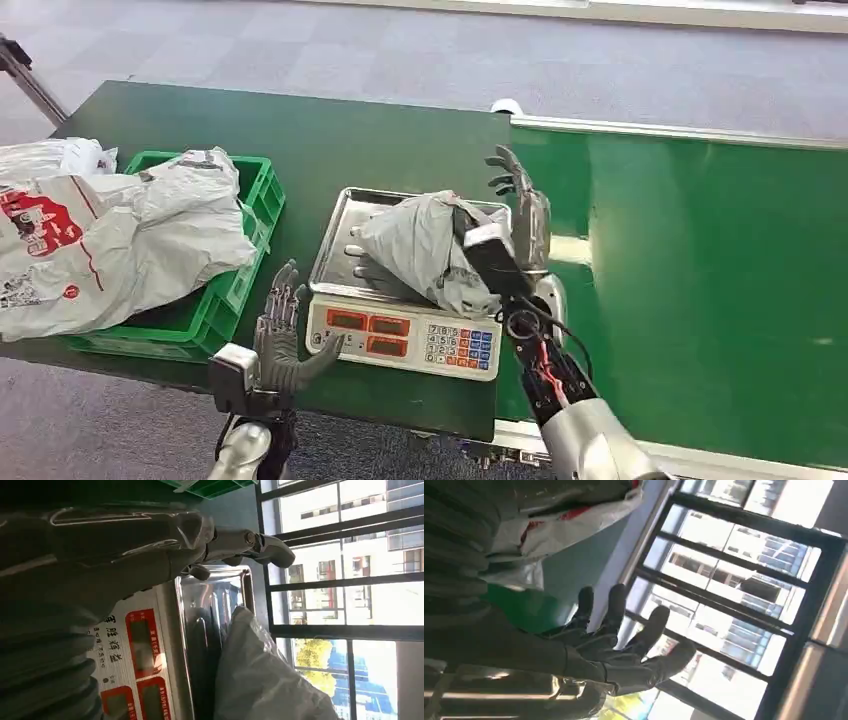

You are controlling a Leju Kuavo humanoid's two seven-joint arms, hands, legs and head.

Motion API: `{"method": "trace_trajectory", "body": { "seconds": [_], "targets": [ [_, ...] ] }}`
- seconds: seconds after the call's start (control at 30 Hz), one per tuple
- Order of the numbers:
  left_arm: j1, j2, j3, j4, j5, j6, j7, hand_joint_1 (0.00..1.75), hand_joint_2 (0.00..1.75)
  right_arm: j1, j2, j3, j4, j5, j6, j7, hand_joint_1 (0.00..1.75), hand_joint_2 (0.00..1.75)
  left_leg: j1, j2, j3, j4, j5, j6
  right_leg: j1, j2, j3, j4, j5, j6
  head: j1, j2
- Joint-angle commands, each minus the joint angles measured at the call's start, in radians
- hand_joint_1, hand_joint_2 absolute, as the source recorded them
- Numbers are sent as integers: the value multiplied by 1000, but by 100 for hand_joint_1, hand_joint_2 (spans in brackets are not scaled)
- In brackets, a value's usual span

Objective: Moved the parcel from conveyor to table for the left to box.

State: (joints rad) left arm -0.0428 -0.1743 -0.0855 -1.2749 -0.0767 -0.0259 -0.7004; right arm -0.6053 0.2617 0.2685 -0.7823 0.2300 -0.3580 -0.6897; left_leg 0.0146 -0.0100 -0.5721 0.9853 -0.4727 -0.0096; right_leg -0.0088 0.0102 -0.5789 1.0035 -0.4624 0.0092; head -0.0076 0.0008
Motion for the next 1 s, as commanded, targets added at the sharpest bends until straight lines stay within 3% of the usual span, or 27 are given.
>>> {"method": "trace_trajectory", "body": {
  "seconds": [0.03,0.27,0.3,0.57,1.0],
  "targets": [
    [-18,4,-12,31,-9,-2,2,0,175,223,-94,-40,-354,-168,19,-8,0,175,0,-6,0,-1,0,1,0,-7,3,-1,-1,0,0,0],
    [-27,7,-12,34,-11,-9,2,0,175,176,-100,-19,-114,-116,119,-8,0,175,0,-1,1,-2,1,1,0,-2,2,-2,0,0,0,0],
    [-28,7,-12,38,-11,-12,2,0,175,186,-98,-30,-139,-138,156,-8,0,175,0,0,2,-2,1,1,0,-2,3,-3,1,0,0,0],
    [-26,0,-10,38,-8,-14,2,0,175,373,-100,-48,-530,-133,106,-8,0,175,-1,-3,0,-1,-1,1,0,-4,2,-1,-1,0,0,0],
    [-11,-6,-3,18,-19,5,2,0,175,438,-83,-77,-605,-153,71,-8,0,175,-1,0,0,-1,0,1,0,-1,0,-1,0,0,0,0]
  ]
}}
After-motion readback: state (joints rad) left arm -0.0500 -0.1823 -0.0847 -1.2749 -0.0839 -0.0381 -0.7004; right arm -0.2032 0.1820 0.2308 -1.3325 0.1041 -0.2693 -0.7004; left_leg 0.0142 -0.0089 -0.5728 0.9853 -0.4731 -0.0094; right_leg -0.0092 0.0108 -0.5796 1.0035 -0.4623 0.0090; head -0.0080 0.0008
